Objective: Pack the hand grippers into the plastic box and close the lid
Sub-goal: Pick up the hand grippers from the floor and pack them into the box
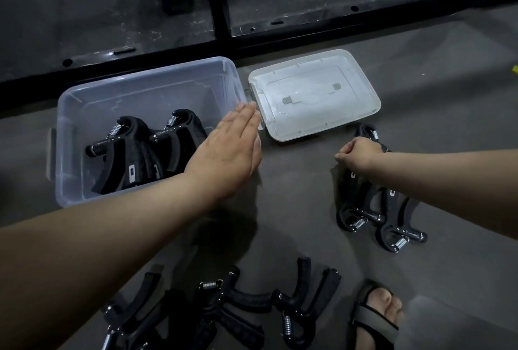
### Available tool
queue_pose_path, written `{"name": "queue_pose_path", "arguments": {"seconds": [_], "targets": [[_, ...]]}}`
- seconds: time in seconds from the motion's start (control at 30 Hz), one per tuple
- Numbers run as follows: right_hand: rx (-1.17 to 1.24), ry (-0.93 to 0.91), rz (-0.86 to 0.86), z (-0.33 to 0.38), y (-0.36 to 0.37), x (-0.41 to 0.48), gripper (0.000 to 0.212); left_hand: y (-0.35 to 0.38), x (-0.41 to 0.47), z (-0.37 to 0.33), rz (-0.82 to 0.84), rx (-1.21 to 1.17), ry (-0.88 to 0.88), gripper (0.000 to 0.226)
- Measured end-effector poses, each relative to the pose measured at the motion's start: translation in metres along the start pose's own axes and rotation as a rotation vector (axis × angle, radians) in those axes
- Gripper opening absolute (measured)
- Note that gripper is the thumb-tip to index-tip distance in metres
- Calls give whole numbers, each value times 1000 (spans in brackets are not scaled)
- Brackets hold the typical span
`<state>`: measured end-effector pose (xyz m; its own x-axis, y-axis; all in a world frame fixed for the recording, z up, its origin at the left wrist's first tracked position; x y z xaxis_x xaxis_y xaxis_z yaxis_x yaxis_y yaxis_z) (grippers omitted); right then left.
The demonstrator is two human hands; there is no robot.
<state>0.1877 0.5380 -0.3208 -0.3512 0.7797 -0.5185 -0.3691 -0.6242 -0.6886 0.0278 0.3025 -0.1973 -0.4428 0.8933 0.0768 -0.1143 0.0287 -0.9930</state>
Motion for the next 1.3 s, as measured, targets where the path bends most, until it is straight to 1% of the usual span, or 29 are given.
{"name": "queue_pose_path", "arguments": {"seconds": [0.07, 0.13, 0.2, 0.23, 0.3, 0.33, 0.4, 0.43, 0.5, 0.57, 0.63, 0.7, 0.77, 0.8, 0.87, 0.9, 0.93, 1.0, 1.03, 1.1, 1.17, 1.2, 1.23, 1.27, 1.3], "targets": [[76, -27, -40, 4, -6, -6, 31, 1, 0, 0, 5, 7, 4, 62], [177, 26, -78, 0, -9, -10, 32, 2, 0, 1, 17, 10, 7, 62], [406, 159, -18, -5, 3, -21, 33, 2, 0, 1, 28, 11, 8, 63], [497, 170, -32, -2, 3, -27, 33, 3, -1, 1, 31, 9, 7, 63], [605, 127, -128, 6, -9, -33, 38, 3, -1, 2, 35, -6, 7, 64], [671, 83, -149, 15, -15, -42, 35, 3, -1, 2, 35, -24, 8, 64], [832, -3, -79, 33, -17, -61, 22, -1, -1, 1, 14, -71, 19, 62], [894, -60, -35, 43, -17, -70, 24, -4, -1, 1, 3, -110, 19, 59], [1050, -175, 31, 67, -23, -94, 30, -5, -2, 7, 33, -243, -23, 53], [1226, -233, 116, 91, -25, -114, 36, -3, -1, 16, 99, -443, -103, 49], [1351, -233, 228, 116, -22, -133, 39, -9, 0, 21, 160, -660, -212, 43], [1428, -221, 346, 140, -13, -150, 38, -17, 0, 27, 175, -830, -371, 35], [1448, -207, 445, 159, 2, -162, 39, -21, -4, 40, 157, -987, -579, 39], [1447, -197, 486, 166, 10, -166, 40, -20, -7, 45, 150, -1112, -674, 41], [1423, -178, 537, 175, 26, -172, 41, -16, -13, 49, 147, -1383, -773, 38], [1398, -182, 560, 179, 34, -173, 42, -18, -16, 52, 140, -1442, -779, 35], [1348, -195, 592, 184, 42, -177, 41, -18, -19, 56, 140, -1454, -780, 33], [1187, -263, 657, 196, 59, -187, 40, -12, -23, 67, 170, -1409, -788, 44], [1103, -305, 676, 202, 67, -190, 40, -10, -26, 74, 181, -1364, -795, 50], [929, -407, 672, 216, 78, -196, 40, -9, -28, 95, 151, -1246, -801, 53], [636, -654, 562, 231, 78, -192, 38, -15, -31, 119, 106, -1111, -806, 49], [428, -794, 473, 236, 79, -189, 38, -16, -33, 132, 84, -1063, -821, 49], [200, -897, 356, 237, 80, -182, 41, -16, -37, 144, 64, -1026, -842, 49], [15, -944, 251, 236, 82, -175, 48, -13, -43, 153, 63, -1009, -873, 48], [-102, -948, 193, 231, 86, -166, 55, -7, -50, 160, 76, -1008, -913, 46]]}}
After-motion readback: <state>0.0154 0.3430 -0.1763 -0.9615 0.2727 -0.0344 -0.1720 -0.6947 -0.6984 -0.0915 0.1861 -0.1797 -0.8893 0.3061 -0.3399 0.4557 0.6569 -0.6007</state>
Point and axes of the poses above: each hand's wrist, its own x-axis towards the middle knuckle, its own y-axis out of the palm, z = x × y, the point moved 10 cm from there along x, towards the middle knuckle, and after that the axes turned 14 degrees about x, right-handed, at the moved point
